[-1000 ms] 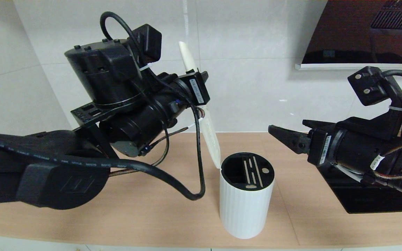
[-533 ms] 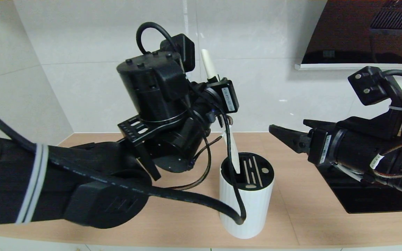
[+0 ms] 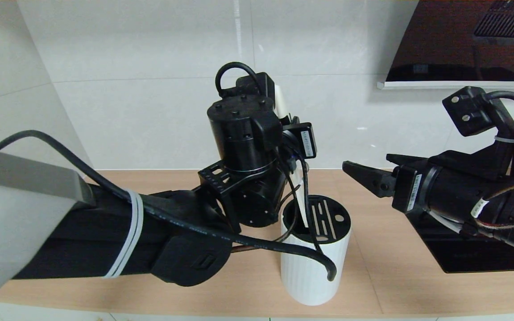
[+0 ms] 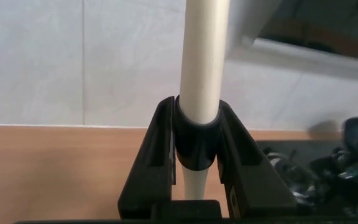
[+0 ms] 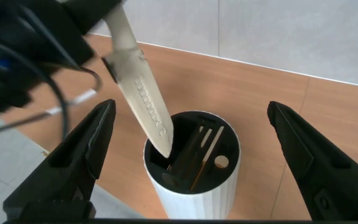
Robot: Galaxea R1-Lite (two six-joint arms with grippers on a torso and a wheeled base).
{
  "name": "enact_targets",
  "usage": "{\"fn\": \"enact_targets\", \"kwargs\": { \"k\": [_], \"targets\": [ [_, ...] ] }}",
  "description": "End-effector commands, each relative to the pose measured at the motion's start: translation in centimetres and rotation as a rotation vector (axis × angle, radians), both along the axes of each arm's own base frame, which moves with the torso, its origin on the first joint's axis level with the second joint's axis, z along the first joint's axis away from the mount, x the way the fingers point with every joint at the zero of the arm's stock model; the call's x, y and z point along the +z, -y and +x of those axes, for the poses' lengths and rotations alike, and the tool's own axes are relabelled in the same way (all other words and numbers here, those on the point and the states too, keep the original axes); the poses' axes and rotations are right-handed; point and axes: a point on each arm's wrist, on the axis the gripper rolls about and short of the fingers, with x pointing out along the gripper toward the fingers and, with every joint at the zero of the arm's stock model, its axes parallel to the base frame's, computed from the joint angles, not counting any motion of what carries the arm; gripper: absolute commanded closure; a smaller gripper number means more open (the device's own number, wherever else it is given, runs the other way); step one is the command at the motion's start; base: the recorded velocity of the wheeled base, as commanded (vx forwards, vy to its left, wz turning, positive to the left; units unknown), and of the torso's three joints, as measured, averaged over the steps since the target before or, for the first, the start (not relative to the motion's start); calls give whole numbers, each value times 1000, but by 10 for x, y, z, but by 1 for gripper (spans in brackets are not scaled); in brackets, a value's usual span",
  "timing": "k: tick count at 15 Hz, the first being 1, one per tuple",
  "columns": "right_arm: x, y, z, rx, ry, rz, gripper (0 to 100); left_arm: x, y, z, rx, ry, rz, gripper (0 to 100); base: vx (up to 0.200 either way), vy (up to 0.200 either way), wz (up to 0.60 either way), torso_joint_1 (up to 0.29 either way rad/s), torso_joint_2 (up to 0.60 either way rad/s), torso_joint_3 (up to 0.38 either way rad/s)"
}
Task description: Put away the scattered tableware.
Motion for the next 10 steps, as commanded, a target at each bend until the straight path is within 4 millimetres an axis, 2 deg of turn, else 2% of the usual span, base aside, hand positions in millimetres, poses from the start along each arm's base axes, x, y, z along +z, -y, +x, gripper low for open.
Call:
{"fn": "enact_targets", "kwargs": {
  "k": [1, 4, 10],
  "targets": [
    [-1, -1, 1, 1, -3, -3, 0, -7, 3, 3, 2, -8, 12, 100, 0, 0, 0, 0, 0, 0],
    [-2, -1, 1, 1, -7, -6, 0, -9, 4, 3, 4, -9, 13, 100, 0, 0, 0, 0, 0, 0],
    [-5, -2, 3, -1, -13, -12, 0, -46, 29, 2, -13, -40, 98, 100, 0, 0, 0, 0, 0, 0]
  ]
}}
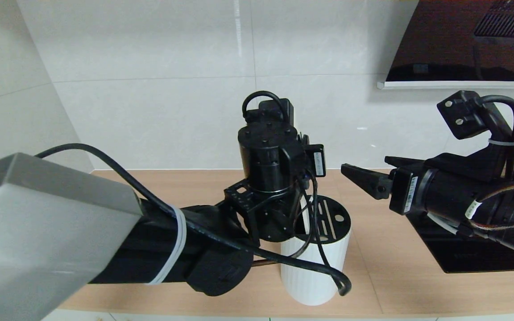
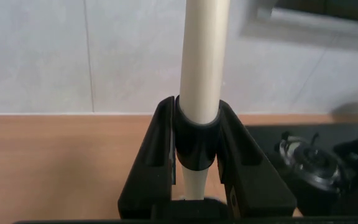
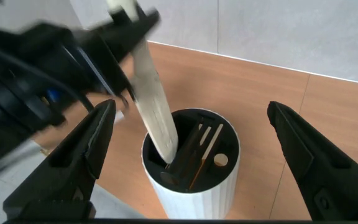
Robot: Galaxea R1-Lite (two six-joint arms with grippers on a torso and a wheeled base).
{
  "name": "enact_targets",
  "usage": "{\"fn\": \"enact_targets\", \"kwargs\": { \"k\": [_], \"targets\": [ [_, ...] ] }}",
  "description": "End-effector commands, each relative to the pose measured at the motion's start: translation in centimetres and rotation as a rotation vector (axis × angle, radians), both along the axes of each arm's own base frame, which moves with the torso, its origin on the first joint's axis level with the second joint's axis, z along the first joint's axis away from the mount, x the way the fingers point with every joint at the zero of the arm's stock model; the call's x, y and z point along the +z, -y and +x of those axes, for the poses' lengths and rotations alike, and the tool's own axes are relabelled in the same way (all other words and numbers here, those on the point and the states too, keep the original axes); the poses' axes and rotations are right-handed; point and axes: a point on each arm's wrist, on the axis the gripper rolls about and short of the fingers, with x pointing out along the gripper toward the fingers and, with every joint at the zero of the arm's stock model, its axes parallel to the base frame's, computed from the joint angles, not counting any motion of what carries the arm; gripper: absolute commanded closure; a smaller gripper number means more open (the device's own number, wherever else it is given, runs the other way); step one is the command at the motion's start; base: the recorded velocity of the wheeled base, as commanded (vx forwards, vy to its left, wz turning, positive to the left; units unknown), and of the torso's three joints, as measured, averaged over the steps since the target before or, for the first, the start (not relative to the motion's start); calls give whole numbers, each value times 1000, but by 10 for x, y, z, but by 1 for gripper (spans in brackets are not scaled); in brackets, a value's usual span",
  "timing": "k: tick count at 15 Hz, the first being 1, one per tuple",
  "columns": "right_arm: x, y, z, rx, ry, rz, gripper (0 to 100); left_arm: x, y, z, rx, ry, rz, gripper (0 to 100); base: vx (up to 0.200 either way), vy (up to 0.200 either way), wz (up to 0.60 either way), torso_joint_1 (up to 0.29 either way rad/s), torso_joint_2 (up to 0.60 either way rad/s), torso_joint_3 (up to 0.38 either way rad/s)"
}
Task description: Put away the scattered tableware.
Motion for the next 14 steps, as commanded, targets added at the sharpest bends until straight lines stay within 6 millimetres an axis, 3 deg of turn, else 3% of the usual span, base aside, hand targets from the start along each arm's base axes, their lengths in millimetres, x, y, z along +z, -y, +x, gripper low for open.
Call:
{"fn": "enact_targets", "kwargs": {
  "k": [1, 11, 14],
  "targets": [
    [-1, -1, 1, 2, -3, -2, 0, -23, 13, 0, -12, -3, 41, 100, 0, 0, 0, 0, 0, 0],
    [-2, -1, 1, 0, -6, -6, 0, -70, 27, -2, -15, -30, 152, 100, 0, 0, 0, 0, 0, 0],
    [-3, -1, 1, 0, -9, -8, 0, -75, 27, -1, -13, -39, 163, 100, 0, 0, 0, 0, 0, 0]
  ]
}}
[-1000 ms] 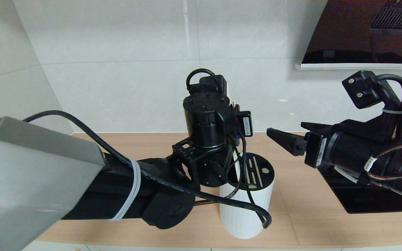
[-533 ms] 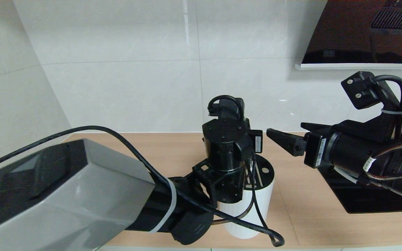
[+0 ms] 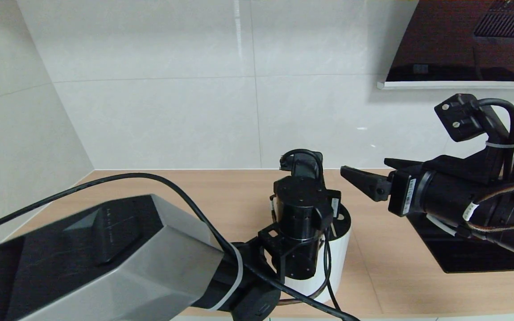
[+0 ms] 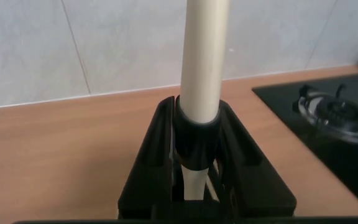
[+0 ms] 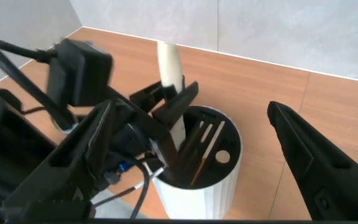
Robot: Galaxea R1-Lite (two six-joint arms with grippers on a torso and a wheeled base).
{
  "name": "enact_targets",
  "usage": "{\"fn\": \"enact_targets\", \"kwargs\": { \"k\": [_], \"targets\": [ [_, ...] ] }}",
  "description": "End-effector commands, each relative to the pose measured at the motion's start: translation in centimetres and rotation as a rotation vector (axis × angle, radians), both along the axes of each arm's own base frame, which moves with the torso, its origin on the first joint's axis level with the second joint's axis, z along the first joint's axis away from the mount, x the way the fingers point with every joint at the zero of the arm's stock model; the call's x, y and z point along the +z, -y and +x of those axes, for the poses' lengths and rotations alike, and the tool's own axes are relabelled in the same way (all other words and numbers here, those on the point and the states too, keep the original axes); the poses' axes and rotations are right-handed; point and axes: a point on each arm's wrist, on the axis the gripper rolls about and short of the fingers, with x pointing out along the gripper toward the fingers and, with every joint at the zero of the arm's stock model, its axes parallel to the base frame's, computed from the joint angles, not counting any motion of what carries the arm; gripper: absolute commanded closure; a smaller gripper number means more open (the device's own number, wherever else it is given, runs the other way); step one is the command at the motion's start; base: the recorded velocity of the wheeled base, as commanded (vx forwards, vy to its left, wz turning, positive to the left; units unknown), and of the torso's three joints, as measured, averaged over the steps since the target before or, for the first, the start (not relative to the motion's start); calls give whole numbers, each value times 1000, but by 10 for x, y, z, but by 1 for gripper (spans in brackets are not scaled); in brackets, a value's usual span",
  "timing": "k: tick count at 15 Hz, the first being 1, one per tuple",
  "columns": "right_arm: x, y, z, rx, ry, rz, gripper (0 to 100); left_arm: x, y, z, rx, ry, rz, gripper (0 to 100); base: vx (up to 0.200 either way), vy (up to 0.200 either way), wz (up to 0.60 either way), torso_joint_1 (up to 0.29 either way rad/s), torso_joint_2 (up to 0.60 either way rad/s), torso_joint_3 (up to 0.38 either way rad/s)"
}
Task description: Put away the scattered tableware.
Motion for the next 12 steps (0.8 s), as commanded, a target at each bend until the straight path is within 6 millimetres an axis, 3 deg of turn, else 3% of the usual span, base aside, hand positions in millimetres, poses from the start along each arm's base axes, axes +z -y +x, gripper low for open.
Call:
{"fn": "enact_targets", "kwargs": {
  "k": [1, 4, 5, 12],
  "targets": [
    [-2, -1, 1, 1, -7, -6, 0, -6, 1, 1, 1, -10, 11, 100, 0, 0, 0, 0, 0, 0],
    [-4, -2, 2, 1, -10, -9, 0, -6, 1, 1, 1, -10, 11, 100, 0, 0, 0, 0, 0, 0],
    [-4, -2, 2, 1, -10, -9, 0, -6, 1, 1, 1, -10, 11, 0, 0, 0, 0, 0, 0, 0],
    [-4, -2, 2, 1, -12, -10, 0, 1, -1, 0, 1, 4, -9, 0, 0, 0, 0, 0, 0, 0]
  ]
}}
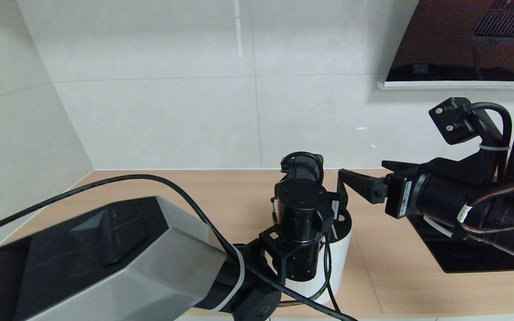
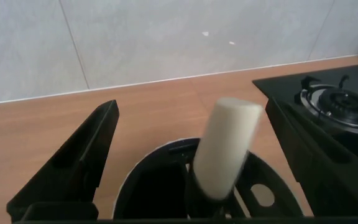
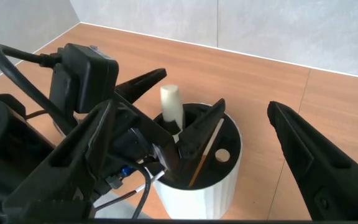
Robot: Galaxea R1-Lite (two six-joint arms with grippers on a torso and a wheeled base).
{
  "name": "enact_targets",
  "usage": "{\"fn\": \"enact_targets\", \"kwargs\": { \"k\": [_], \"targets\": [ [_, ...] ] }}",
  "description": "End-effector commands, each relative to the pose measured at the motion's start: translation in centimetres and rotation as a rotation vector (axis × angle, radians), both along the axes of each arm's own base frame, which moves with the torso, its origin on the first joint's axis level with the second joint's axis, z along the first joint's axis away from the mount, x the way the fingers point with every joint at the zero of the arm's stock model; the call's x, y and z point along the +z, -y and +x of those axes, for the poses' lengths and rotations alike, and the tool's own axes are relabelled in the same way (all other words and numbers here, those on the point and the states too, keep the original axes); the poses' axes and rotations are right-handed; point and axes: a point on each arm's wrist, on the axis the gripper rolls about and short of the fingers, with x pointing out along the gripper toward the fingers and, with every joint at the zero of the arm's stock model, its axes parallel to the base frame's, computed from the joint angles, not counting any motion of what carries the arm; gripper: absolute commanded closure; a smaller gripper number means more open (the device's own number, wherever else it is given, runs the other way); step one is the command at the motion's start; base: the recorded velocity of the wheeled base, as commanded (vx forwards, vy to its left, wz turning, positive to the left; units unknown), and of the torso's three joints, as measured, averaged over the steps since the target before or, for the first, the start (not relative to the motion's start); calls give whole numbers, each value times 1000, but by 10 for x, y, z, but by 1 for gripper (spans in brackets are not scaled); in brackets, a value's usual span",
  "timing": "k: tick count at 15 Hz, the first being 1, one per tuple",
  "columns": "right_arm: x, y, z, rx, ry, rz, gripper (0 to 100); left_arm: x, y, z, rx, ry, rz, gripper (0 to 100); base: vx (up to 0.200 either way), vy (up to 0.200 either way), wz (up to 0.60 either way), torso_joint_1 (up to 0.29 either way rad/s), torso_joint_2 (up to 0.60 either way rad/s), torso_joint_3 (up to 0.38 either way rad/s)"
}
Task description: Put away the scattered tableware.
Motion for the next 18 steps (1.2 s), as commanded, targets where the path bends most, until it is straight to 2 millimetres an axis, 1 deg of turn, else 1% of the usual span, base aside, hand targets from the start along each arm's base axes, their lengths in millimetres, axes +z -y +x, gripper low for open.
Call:
{"fn": "enact_targets", "kwargs": {
  "k": [1, 2, 3, 4, 5, 6, 7, 8, 9, 10, 11, 12, 13, 14, 15, 16, 17, 18],
  "targets": [
    [0, 0, 0, 0, 0, -1, 0, 11, -2, -2, -1, 19, -30, 0, 0, 0, 0, 0, 0, 0],
    [0, 0, 0, 0, 1, 0, 0, 36, -7, -8, -6, 65, -90, 0, 0, 0, 0, 0, 0, 0],
    [1, 0, 0, 0, 4, 3, 0, 67, -18, -16, -10, 116, -161, 0, 0, 0, 0, 0, 0, 0],
    [2, 1, 0, -3, 7, 5, 0, 90, -32, -25, -31, 145, -210, 0, 0, 0, 0, 0, 0, 0],
    [2, 2, 0, -6, 7, 5, 0, 106, -47, -36, -76, 163, -236, 0, 0, 0, 0, 0, 0, 0],
    [2, 3, 2, -15, 7, 5, 0, 117, -66, -48, -132, 177, -239, 0, 0, 0, 0, 0, 0, 0],
    [3, 5, 3, -24, 9, 7, 0, 121, -77, -55, -162, 179, -235, 0, 0, 0, 0, 0, 0, 0],
    [2, 17, 13, -81, 10, 8, 0, 122, -117, -75, -197, 177, -204, 0, 0, 0, 0, 0, 0, 0],
    [2, 17, 13, -81, 10, 8, 0, 122, -117, -75, -197, 177, -204, 0, 0, 0, 0, 0, 0, 0],
    [3, 31, 21, -112, 9, 16, 0, 124, -175, -99, -157, 174, -177, 0, 0, 0, 0, 0, 0, 0],
    [-4, 38, 21, -137, -8, 6, 0, 123, -199, -108, -106, 165, -158, 0, 0, 0, 0, 0, 0, 0],
    [-12, 50, 20, -180, -26, -8, 0, 121, -222, -118, -52, 152, -144, 0, 0, 0, 0, 0, 0, 0],
    [-16, 61, 17, -220, -26, -8, 0, 118, -235, -126, -25, 144, -134, 0, 0, 0, 0, 0, 0, 0],
    [-25, 89, -1, -309, -12, 1, 0, 111, -262, -148, 30, 133, -121, 0, 0, 0, 0, 0, 0, 0],
    [-33, 110, -19, -371, 0, 8, 0, 106, -277, -166, 46, 134, -117, 0, 0, 0, 0, 0, 0, 0],
    [-38, 120, -29, -404, 4, 11, 0, 104, -284, -177, 50, 134, -117, 0, 0, 0, 0, 0, 0, 0],
    [-48, 140, -62, -463, 35, 26, 0, 98, -305, -205, 75, 136, -117, 0, 0, 0, 0, 0, 0, 0],
    [-51, 147, -80, -474, 66, 40, 0, 93, -316, -218, 118, 127, -107, 0, 0, 0, 0, 0, 0, 0]
  ]
}}
